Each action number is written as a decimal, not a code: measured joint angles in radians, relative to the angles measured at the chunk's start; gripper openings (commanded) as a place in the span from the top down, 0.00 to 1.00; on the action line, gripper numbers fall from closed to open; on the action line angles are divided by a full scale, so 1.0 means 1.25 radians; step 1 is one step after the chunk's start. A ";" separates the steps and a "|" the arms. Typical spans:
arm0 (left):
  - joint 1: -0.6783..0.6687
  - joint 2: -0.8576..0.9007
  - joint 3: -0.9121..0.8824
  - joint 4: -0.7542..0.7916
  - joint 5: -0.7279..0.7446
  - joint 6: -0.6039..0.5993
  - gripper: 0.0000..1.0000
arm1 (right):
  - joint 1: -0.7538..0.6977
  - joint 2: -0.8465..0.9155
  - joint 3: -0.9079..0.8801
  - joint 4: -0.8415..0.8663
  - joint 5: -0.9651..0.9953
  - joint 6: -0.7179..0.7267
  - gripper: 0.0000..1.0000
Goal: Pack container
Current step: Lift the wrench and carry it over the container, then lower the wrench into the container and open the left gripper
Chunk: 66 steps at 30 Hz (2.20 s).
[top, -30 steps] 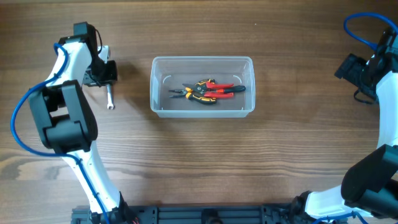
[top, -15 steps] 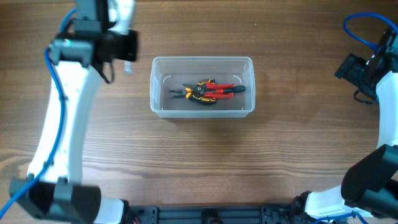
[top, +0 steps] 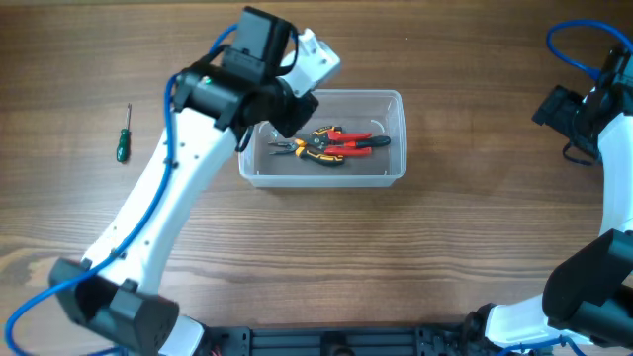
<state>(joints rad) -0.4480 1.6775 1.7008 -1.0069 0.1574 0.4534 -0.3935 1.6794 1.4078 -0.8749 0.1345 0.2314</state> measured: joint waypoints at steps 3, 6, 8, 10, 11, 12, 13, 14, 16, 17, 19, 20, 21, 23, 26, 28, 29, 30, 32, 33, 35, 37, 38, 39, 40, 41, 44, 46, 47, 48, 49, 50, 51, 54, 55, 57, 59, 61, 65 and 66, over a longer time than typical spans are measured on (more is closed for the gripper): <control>-0.002 0.053 0.000 0.011 0.008 0.031 0.96 | 0.000 0.000 0.000 0.000 0.000 0.000 0.00; -0.002 0.113 0.000 0.025 0.014 0.054 0.96 | 0.000 0.000 0.000 0.000 0.000 0.000 0.00; -0.002 0.152 0.000 0.025 0.014 0.071 0.96 | 0.000 0.000 0.000 0.000 0.000 0.000 0.00; -0.002 0.189 0.000 0.032 0.014 0.084 0.96 | 0.000 0.000 0.000 0.000 0.000 0.000 0.00; -0.002 0.200 0.000 0.035 0.013 0.087 0.96 | 0.000 0.000 0.000 0.000 0.000 0.000 0.00; -0.002 0.215 0.000 0.038 0.014 0.090 0.96 | 0.000 0.000 0.000 0.000 0.000 0.000 0.00; -0.002 0.225 0.000 0.041 0.014 0.092 0.96 | 0.000 0.000 0.000 0.000 0.000 0.000 0.00; -0.002 0.234 0.000 0.042 0.013 0.094 0.96 | 0.000 0.000 0.000 0.000 0.000 0.000 0.00; -0.002 0.258 0.000 0.043 0.013 0.097 0.96 | 0.000 0.000 0.000 0.000 0.000 0.000 0.01; -0.002 0.265 0.000 0.043 0.014 0.097 0.96 | 0.000 0.000 0.000 0.000 0.000 0.000 0.00; -0.002 0.285 0.000 0.043 0.013 0.099 0.96 | 0.000 0.000 0.000 0.000 0.000 0.000 0.00; -0.002 0.291 0.000 0.043 0.013 0.100 0.96 | 0.000 0.000 0.000 0.000 0.000 0.000 0.00; -0.002 0.294 0.000 0.043 0.014 0.101 0.96 | 0.000 0.000 0.000 0.000 0.000 0.000 0.00; -0.002 0.299 0.000 0.043 0.014 0.101 0.96 | 0.000 0.000 0.000 0.000 0.000 0.000 0.00; -0.002 0.300 0.000 0.043 0.014 0.101 0.96 | 0.000 0.000 0.000 0.000 0.000 0.000 0.00; -0.002 0.300 0.000 0.043 0.019 0.101 0.96 | 0.000 0.000 0.000 0.000 0.000 0.000 0.00; -0.002 0.300 0.000 0.043 0.022 0.101 0.96 | 0.000 0.000 0.000 0.000 0.000 0.000 0.00; -0.002 0.300 0.000 0.042 0.025 0.101 0.96 | 0.000 0.000 0.000 0.000 0.000 0.000 0.00; -0.002 0.300 0.000 0.041 0.034 0.100 0.96 | 0.000 0.000 0.000 0.000 0.000 0.000 0.00; -0.002 0.300 0.000 0.039 0.038 0.100 0.96 | 0.000 0.000 0.000 0.000 0.000 0.000 0.00; -0.002 0.300 0.000 0.037 0.042 0.100 0.96 | 0.000 0.000 0.000 0.000 0.000 0.000 0.00; -0.002 0.303 0.000 0.037 0.044 0.100 0.96 | 0.000 0.000 0.000 0.000 0.000 0.000 0.00; -0.002 0.305 0.000 0.037 0.044 0.100 0.96 | 0.000 0.000 0.000 0.000 0.000 0.000 0.00; -0.002 0.309 0.000 0.037 0.044 0.100 0.96 | 0.000 0.000 0.000 0.000 0.000 0.000 0.00; -0.002 0.314 0.000 0.037 0.044 0.100 0.96 | 0.000 0.000 0.000 0.000 0.000 0.000 0.00; -0.002 0.319 0.000 0.037 0.044 0.100 0.96 | 0.000 0.000 0.000 0.000 0.000 0.000 0.00; -0.002 0.340 0.000 0.037 0.044 0.100 0.93 | 0.000 0.000 0.000 0.000 0.000 0.000 0.00; -0.002 0.352 0.000 0.037 0.044 0.100 0.85 | 0.000 0.000 0.000 0.000 0.000 0.000 0.00; -0.002 0.358 0.000 0.037 0.044 0.100 0.82 | 0.000 0.000 0.000 0.000 0.000 0.000 0.00; -0.002 0.359 0.000 0.037 0.043 0.103 0.82 | 0.000 0.000 0.000 0.000 0.000 0.000 0.00; -0.002 0.359 0.000 0.037 0.044 0.104 0.82 | 0.000 0.000 0.000 0.000 0.000 0.000 0.00; -0.002 0.359 0.000 0.038 0.046 0.101 0.82 | 0.000 0.000 0.000 0.000 0.000 0.000 0.00; -0.002 0.359 0.000 0.038 0.047 0.101 0.80 | 0.000 0.000 0.000 0.000 0.000 0.000 0.00; -0.002 0.359 0.000 0.039 0.047 0.103 0.71 | 0.000 0.000 0.000 0.000 0.000 0.000 0.00; -0.002 0.359 0.000 0.041 0.047 0.103 0.68 | 0.000 0.000 0.000 0.000 0.000 0.000 0.00; -0.002 0.359 0.000 0.044 0.047 0.104 0.64 | 0.000 0.000 0.000 0.000 0.000 0.000 0.00; -0.002 0.359 0.000 0.050 0.045 0.103 0.60 | 0.000 0.000 0.000 0.000 0.000 0.000 0.00; -0.002 0.359 0.000 0.055 0.038 0.100 0.56 | 0.000 0.000 0.000 0.000 0.000 0.000 0.00; -0.002 0.359 0.032 0.057 -0.025 0.058 0.47 | 0.000 0.000 0.000 0.000 0.000 0.000 0.00; -0.002 0.359 0.054 0.058 -0.043 0.043 0.31 | 0.000 0.000 0.000 0.000 0.000 0.000 0.00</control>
<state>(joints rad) -0.4500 2.1265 1.7687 -0.9348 0.1032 0.5072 -0.3935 1.6794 1.4078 -0.8749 0.1345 0.2314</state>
